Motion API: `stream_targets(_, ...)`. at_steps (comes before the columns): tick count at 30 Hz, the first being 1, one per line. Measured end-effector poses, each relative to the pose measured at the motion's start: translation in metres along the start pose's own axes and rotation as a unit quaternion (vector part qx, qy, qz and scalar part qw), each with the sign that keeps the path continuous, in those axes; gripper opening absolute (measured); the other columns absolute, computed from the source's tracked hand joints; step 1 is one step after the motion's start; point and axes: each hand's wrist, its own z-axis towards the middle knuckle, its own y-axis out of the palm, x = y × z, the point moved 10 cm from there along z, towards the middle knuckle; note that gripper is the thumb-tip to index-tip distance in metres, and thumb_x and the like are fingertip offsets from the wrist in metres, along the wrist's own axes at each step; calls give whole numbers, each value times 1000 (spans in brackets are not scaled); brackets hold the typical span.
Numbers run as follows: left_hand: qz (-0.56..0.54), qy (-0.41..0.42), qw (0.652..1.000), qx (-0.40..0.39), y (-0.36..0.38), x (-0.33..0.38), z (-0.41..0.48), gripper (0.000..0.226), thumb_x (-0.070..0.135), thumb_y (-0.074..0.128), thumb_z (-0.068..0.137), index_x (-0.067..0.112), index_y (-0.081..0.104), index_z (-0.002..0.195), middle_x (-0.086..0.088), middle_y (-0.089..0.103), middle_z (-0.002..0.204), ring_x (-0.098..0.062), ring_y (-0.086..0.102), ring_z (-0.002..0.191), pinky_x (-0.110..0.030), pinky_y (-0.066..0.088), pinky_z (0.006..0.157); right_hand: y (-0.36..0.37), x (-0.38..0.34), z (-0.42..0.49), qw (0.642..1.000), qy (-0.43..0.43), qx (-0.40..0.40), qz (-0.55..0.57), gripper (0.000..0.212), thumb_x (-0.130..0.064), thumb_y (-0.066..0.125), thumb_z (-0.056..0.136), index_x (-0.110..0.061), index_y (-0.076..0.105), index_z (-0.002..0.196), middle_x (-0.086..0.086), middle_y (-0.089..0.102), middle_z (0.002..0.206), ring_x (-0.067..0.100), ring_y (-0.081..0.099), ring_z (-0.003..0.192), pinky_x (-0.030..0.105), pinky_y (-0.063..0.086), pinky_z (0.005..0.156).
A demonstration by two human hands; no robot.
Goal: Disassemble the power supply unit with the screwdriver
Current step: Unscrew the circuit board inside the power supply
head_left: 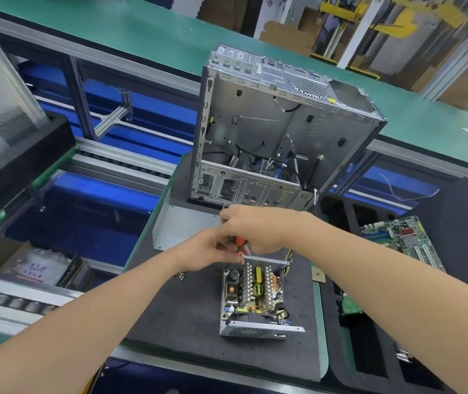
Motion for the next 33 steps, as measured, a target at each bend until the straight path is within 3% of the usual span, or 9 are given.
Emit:
stream_targets(5, 39, -9, 999, 18, -4, -1, 4, 15, 32, 79, 90, 27, 77, 104, 1, 80, 105, -21, 73, 105, -44, 55, 102, -9, 33, -7, 978, 209, 23, 10, 46, -62, 67, 85, -22, 49, 100, -2, 46, 84, 24, 54, 79, 36, 44, 58)
stream_targets(9, 8, -2, 1000, 19, 0, 3, 6, 18, 14, 80, 94, 22, 75, 109, 0, 80, 108, -20, 73, 106, -35, 55, 99, 4, 45, -13, 928, 364, -3, 84, 26, -35, 49, 104, -18, 63, 89, 7, 53, 78, 27, 58, 55, 32, 48, 52)
stream_targets(14, 3, -6, 1000, 14, -1, -1, 5, 20, 20, 79, 94, 7, 74, 109, -16, 77, 108, -35, 70, 110, -46, 55, 105, -4, 16, -4, 991, 130, 5, 35, 7, -21, 58, 96, -15, 55, 93, 7, 58, 100, 25, 55, 83, 39, 49, 67)
stream_targets(17, -4, -15, 1000, 11, -2, -4, 3, 9, 22, 77, 95, 25, 80, 103, 0, 81, 106, -20, 73, 109, -32, 57, 100, 1, 3, -6, 999, 8, -18, -25, 9, -10, 65, 87, -18, 66, 91, 2, 51, 106, 22, 52, 92, 34, 46, 70)
stream_targets(20, 3, -7, 1000, 3, 0, -1, 4, 21, 19, 75, 97, 39, 81, 92, 4, 81, 104, -9, 73, 105, -23, 54, 97, 2, 7, -4, 999, 11, -10, -28, 16, -9, 64, 87, -18, 66, 99, 2, 50, 109, 22, 53, 95, 30, 39, 65)
stream_targets(23, 17, -17, 999, 27, -8, -6, 7, 10, 23, 80, 94, 20, 78, 102, -4, 79, 101, -15, 72, 99, -37, 55, 99, 1, 10, -2, 999, 44, 1, -8, 29, -32, 70, 88, -21, 57, 111, 0, 49, 105, 20, 55, 92, 30, 39, 60)
stream_targets(26, 27, -11, 1000, 13, -4, -4, 7, 12, 22, 74, 98, 21, 75, 110, -1, 80, 106, -10, 72, 103, -20, 53, 90, -12, 39, -9, 975, 220, 32, -28, 47, -68, 54, 92, -23, 53, 105, 1, 44, 83, 27, 61, 78, 35, 46, 61)
stream_targets(29, 18, -20, 1000, 4, -3, -4, 6, 12, 18, 72, 100, 23, 75, 111, 4, 81, 104, -3, 72, 99, -10, 49, 84, 7, 37, -4, 965, 257, -43, 6, 35, -29, 48, 106, -35, 54, 140, 7, 42, 79, 22, 58, 39, 26, 44, 39)
stream_targets(33, -20, -10, 1000, -8, -2, -6, 5, 17, 13, 76, 96, 7, 74, 112, -12, 78, 111, -28, 72, 111, -33, 56, 101, -4, 25, 0, 980, 198, 17, -13, 25, -31, 48, 104, -14, 55, 87, 6, 59, 85, 21, 56, 59, 30, 43, 45)
